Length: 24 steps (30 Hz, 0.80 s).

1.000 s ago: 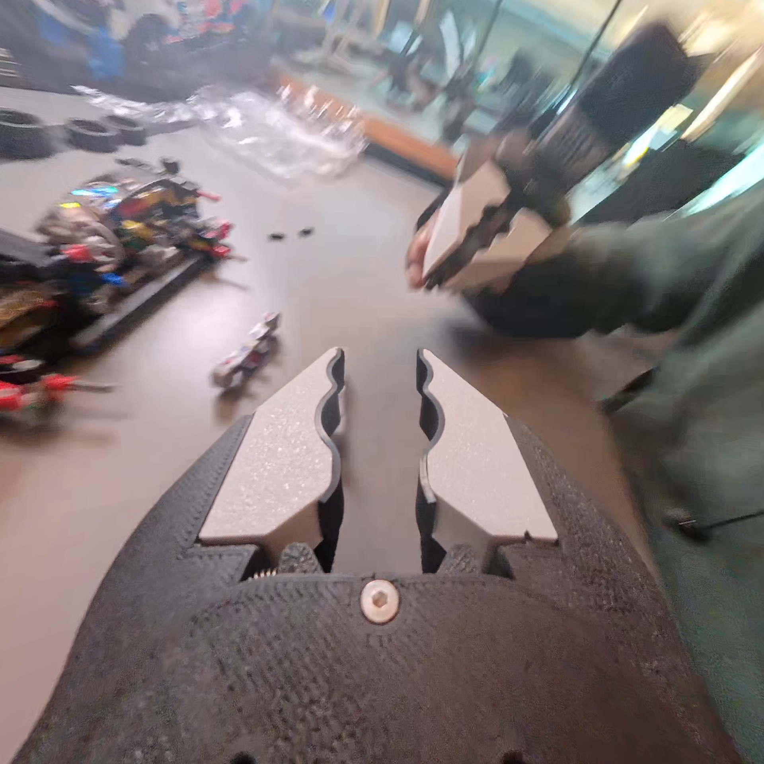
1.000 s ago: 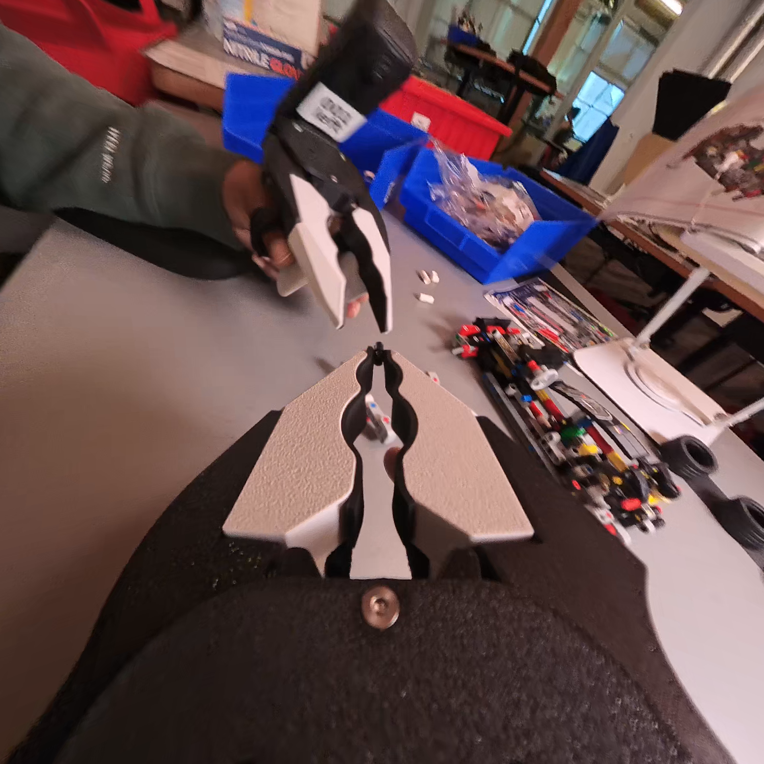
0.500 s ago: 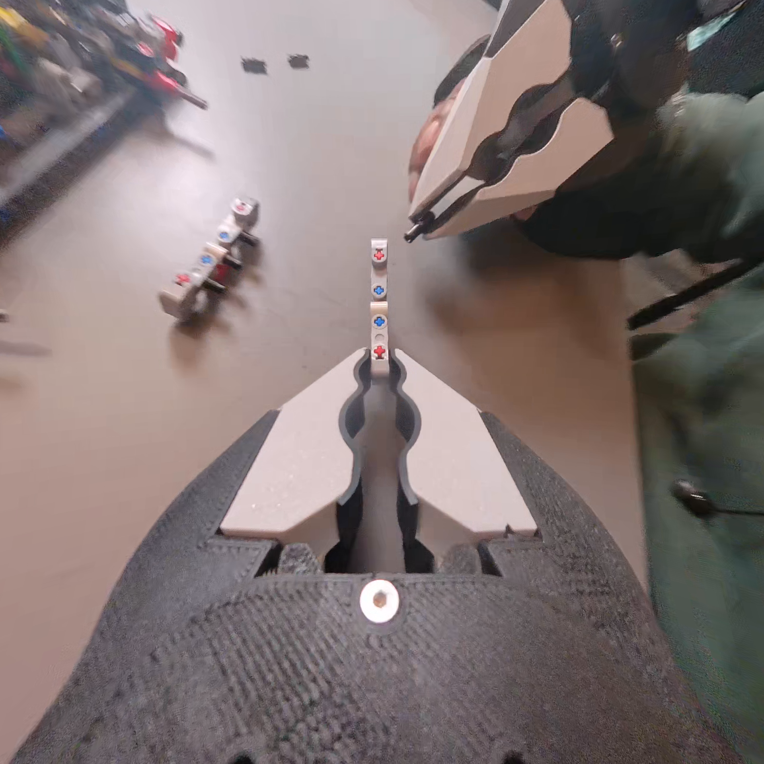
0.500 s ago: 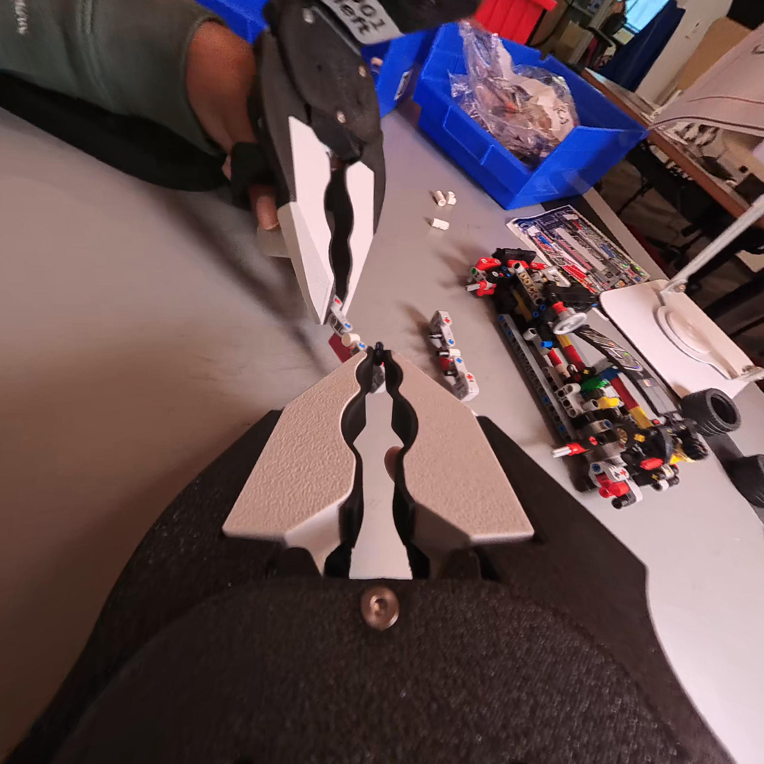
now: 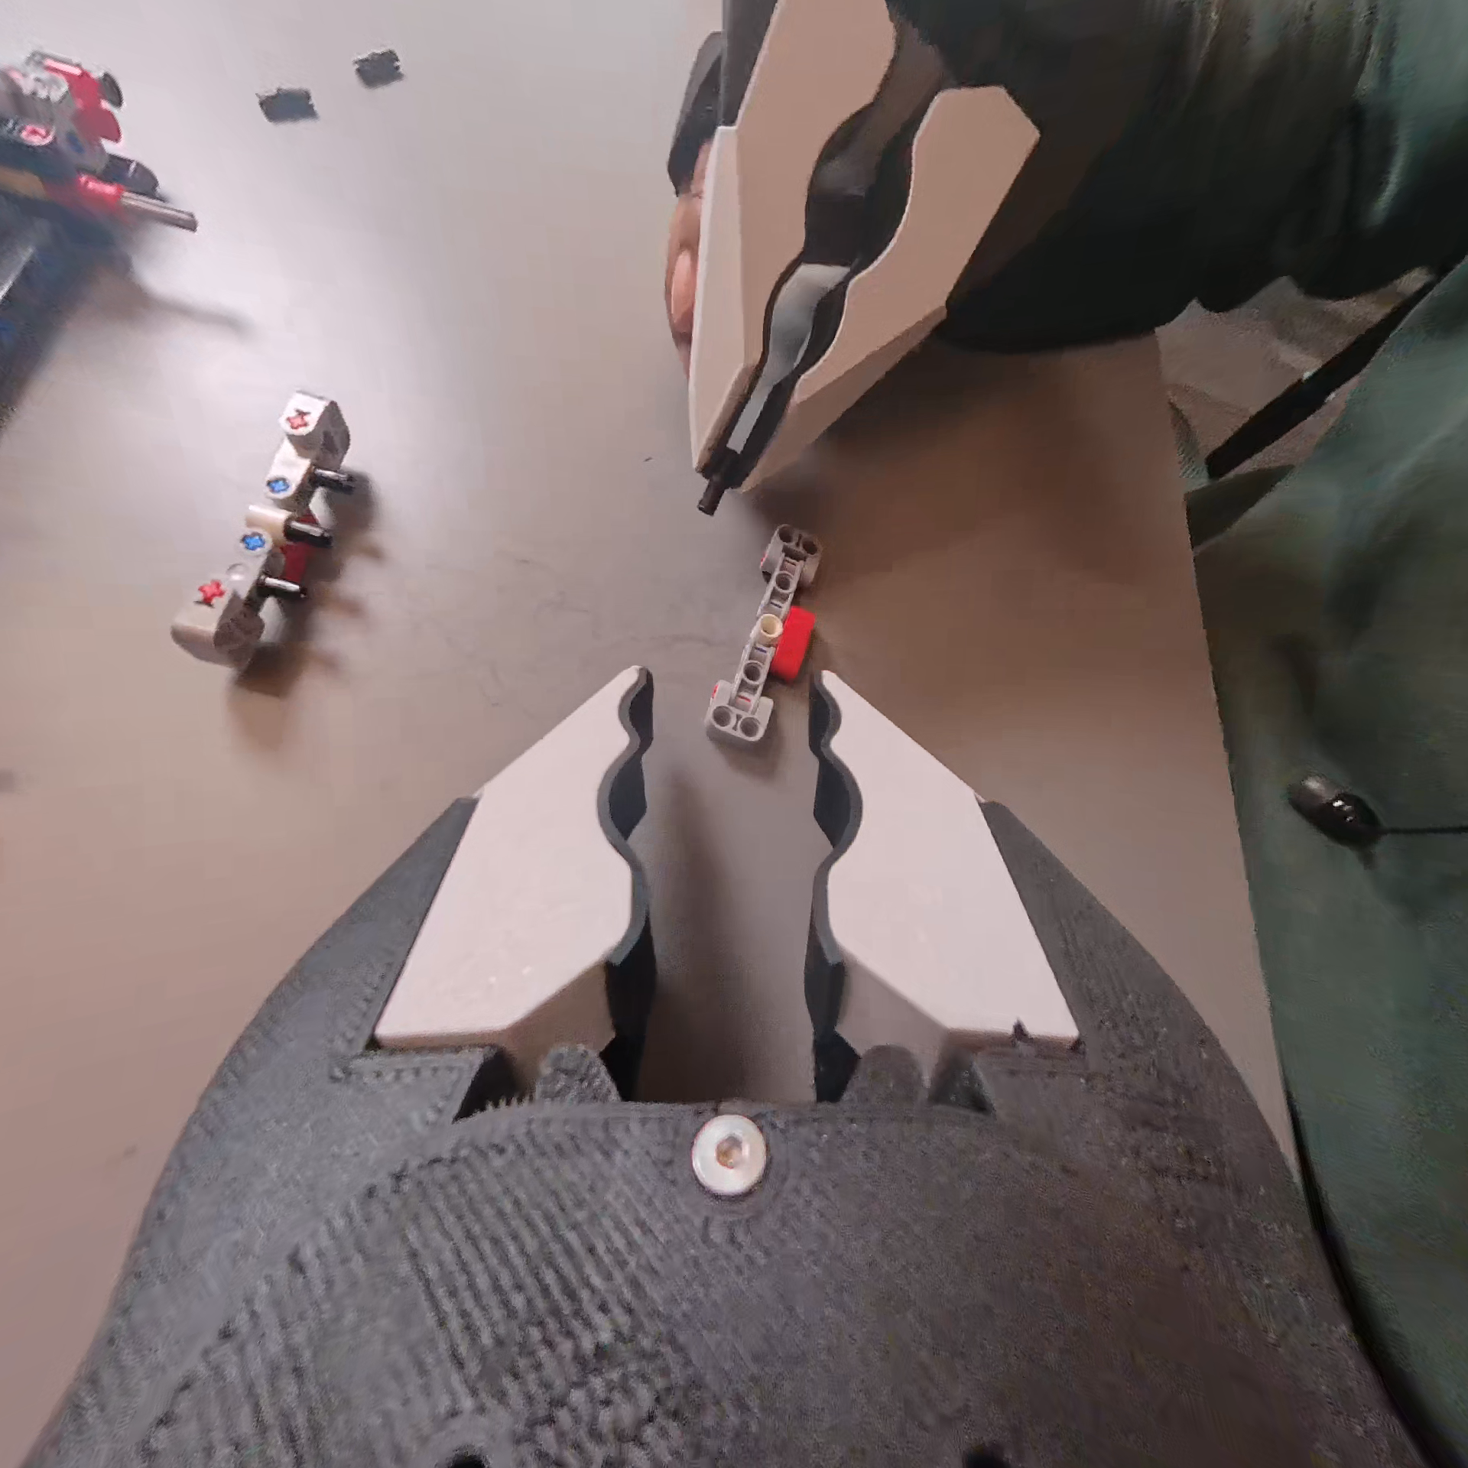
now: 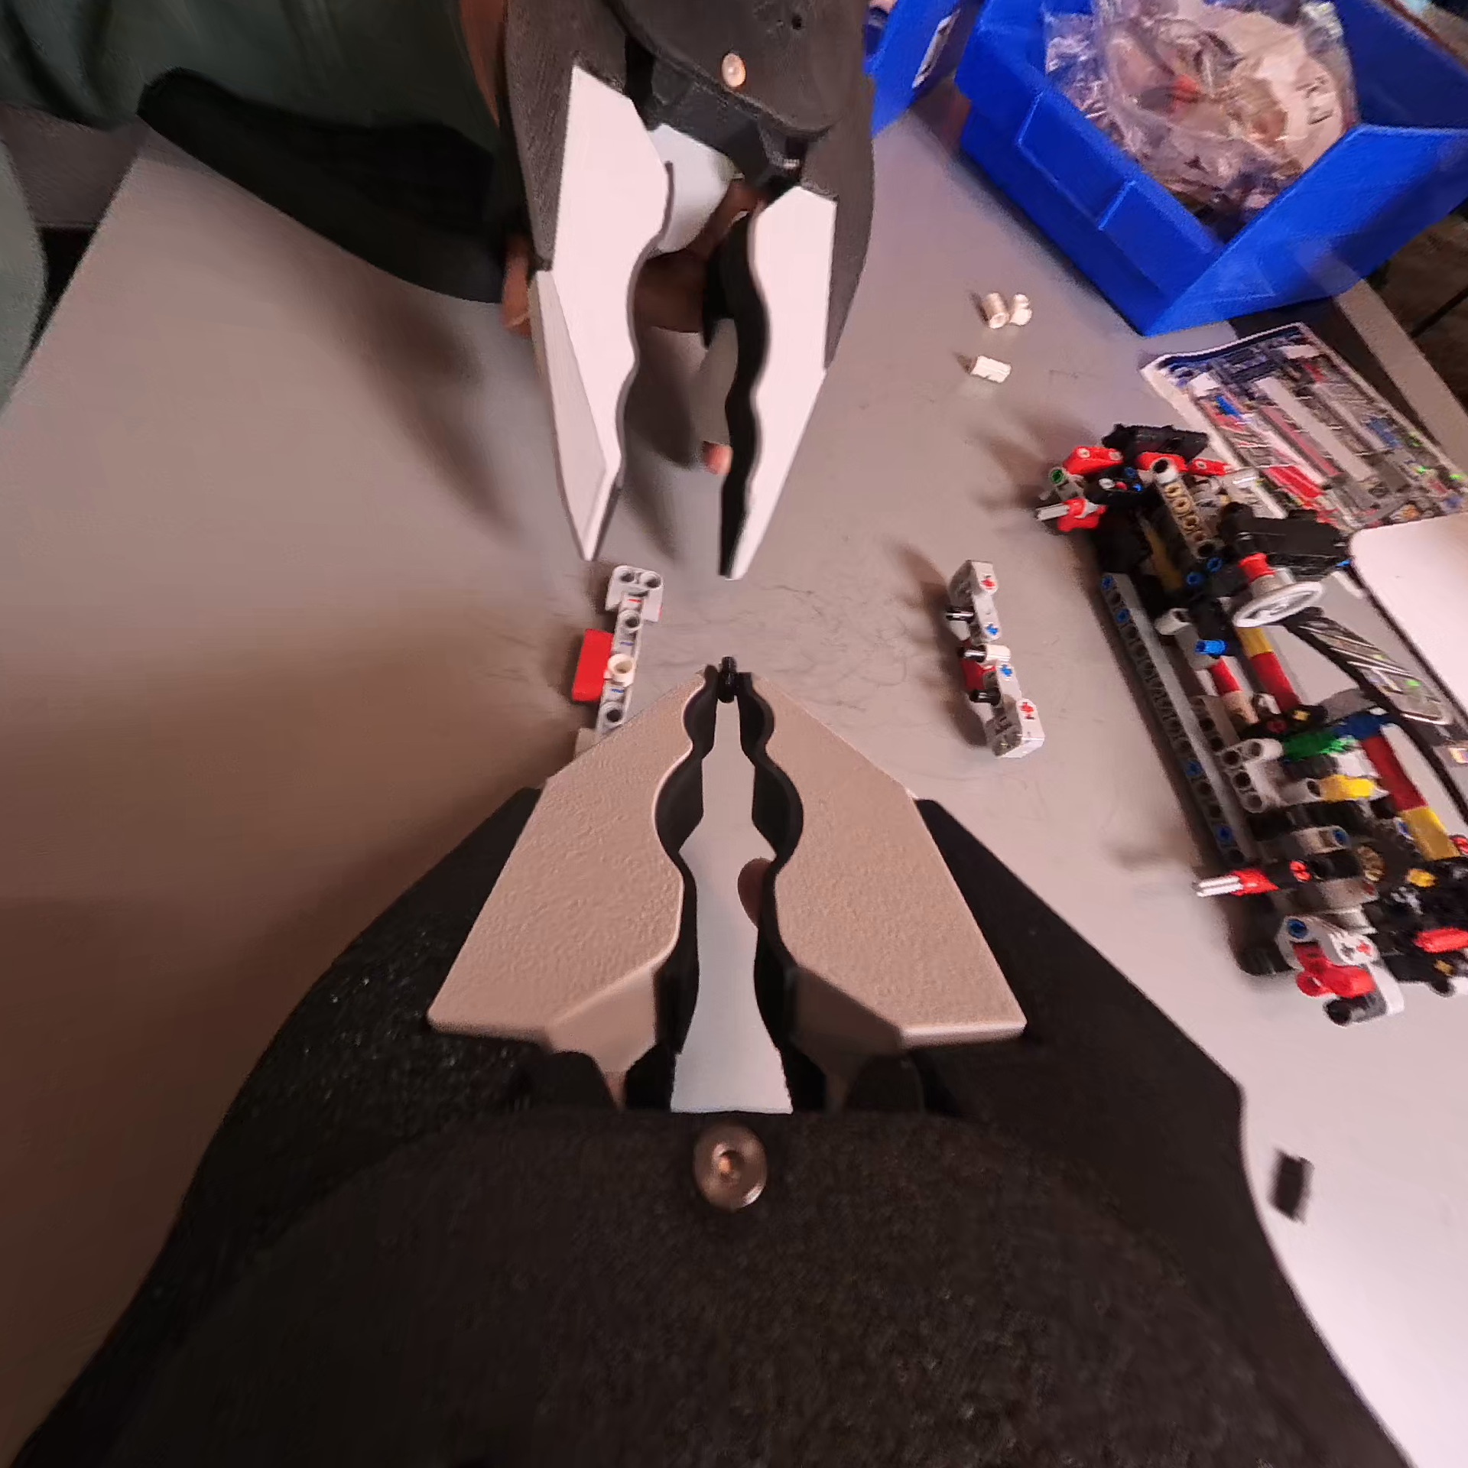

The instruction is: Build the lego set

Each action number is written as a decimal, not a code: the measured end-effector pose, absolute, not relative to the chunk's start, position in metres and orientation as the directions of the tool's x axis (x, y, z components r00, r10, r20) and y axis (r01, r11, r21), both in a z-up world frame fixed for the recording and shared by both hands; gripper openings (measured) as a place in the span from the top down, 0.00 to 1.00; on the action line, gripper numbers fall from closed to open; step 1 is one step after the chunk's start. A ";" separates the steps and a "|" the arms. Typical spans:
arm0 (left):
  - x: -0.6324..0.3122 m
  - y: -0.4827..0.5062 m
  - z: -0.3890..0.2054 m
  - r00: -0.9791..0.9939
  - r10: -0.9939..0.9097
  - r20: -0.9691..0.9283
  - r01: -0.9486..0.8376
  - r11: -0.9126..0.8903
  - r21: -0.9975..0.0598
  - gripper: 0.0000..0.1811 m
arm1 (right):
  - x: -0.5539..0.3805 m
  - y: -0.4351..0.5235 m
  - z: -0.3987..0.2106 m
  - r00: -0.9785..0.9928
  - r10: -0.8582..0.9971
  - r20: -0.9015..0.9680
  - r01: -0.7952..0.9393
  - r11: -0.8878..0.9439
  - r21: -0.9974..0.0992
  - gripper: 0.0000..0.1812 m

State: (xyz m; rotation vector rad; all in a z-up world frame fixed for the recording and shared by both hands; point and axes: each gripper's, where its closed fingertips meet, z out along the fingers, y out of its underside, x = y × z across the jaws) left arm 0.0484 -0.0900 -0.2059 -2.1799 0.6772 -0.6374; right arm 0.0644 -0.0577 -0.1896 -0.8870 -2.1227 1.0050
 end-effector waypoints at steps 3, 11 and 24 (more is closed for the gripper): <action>0.052 -0.091 -0.217 0.716 -0.687 0.127 -0.378 -0.533 -0.757 0.80 | 0.071 -0.063 -0.196 -0.628 0.752 0.203 0.330 0.492 -0.805 0.99; 0.058 -0.087 -0.224 0.721 -0.693 0.009 -0.464 -0.492 -0.737 0.91 | 0.079 -0.064 -0.203 -0.665 0.728 0.167 0.409 0.542 -0.734 0.99; 0.055 -0.086 -0.224 0.789 -0.613 -0.036 -0.427 -0.505 -0.750 0.91 | 0.081 -0.070 -0.213 -0.782 0.600 0.172 0.500 0.767 -0.402 0.99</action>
